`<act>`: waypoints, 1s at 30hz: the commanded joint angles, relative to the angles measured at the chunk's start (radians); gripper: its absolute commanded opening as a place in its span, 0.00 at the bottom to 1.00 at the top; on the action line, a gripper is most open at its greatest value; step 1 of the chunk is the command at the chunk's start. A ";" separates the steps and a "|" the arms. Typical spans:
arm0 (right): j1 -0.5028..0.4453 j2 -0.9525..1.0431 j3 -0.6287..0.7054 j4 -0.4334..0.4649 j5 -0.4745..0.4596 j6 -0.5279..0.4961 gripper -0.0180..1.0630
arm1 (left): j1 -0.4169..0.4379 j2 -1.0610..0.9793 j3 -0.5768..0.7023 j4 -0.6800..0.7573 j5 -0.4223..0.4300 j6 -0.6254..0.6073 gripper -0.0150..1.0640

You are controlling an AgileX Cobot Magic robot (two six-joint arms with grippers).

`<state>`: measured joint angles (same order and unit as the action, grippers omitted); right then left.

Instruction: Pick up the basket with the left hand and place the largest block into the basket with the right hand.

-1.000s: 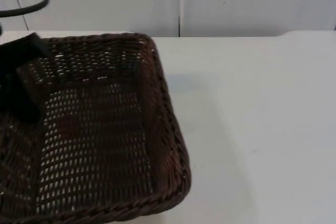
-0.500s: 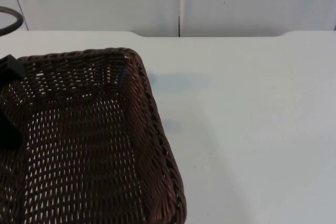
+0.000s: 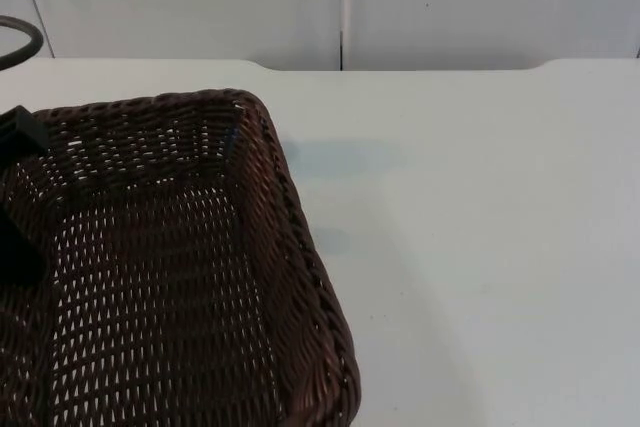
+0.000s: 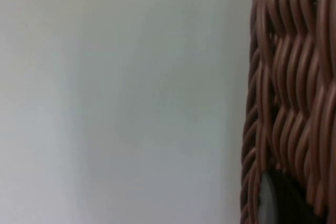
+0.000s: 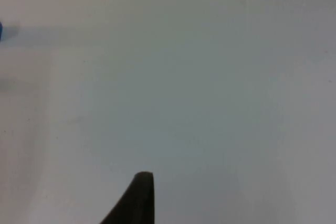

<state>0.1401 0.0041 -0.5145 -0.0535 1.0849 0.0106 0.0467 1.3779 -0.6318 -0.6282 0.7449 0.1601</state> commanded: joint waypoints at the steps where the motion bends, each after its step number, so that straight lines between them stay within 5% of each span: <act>1: -0.008 -0.004 -0.002 0.003 -0.011 -0.003 0.98 | 0.004 -0.013 -0.001 -0.034 0.001 0.000 0.01; 12: -0.008 0.041 -0.023 -0.004 -0.049 0.000 0.98 | 0.004 -0.013 -0.001 -0.036 0.005 0.000 0.01; 30: -0.008 0.431 -0.025 0.004 -0.395 0.000 0.98 | 0.004 -0.013 -0.001 -0.036 0.005 0.000 0.01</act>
<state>0.1401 0.4112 -0.5348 -0.0514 0.7242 0.0106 0.0467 1.3779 -0.6318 -0.6289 0.7449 0.1601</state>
